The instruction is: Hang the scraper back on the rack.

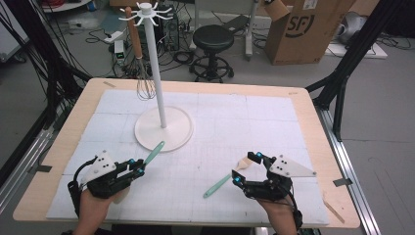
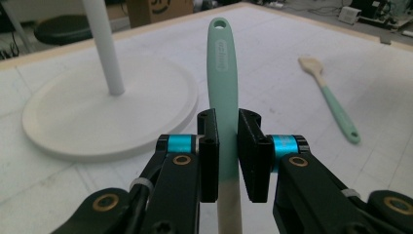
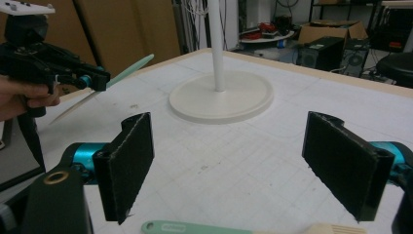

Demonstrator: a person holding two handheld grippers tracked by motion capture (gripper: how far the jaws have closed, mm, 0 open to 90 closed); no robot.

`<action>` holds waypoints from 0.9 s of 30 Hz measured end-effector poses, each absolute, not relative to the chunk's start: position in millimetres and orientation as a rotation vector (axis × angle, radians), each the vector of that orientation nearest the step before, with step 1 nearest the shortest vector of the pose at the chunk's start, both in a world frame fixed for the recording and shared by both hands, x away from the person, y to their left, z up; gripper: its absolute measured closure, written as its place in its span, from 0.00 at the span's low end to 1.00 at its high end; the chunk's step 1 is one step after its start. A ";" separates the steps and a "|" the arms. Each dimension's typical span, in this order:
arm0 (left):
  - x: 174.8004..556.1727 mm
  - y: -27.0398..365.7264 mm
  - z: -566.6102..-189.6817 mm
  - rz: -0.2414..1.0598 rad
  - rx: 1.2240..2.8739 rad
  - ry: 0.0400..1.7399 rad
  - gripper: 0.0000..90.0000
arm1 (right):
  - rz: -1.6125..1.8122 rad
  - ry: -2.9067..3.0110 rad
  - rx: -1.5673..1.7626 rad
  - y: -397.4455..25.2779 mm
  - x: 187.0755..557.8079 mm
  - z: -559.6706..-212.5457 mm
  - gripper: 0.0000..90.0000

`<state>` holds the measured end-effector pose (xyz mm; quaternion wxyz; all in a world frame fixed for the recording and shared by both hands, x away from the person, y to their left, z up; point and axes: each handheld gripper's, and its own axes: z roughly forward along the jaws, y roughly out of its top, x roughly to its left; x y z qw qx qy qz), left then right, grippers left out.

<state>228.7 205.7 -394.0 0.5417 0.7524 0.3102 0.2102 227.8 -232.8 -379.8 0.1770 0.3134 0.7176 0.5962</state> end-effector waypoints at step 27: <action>210.3 136.9 -366.8 0.474 1.688 0.503 0.88 | 1.997 2.216 0.678 -159.7 256.9 -352.4 0.40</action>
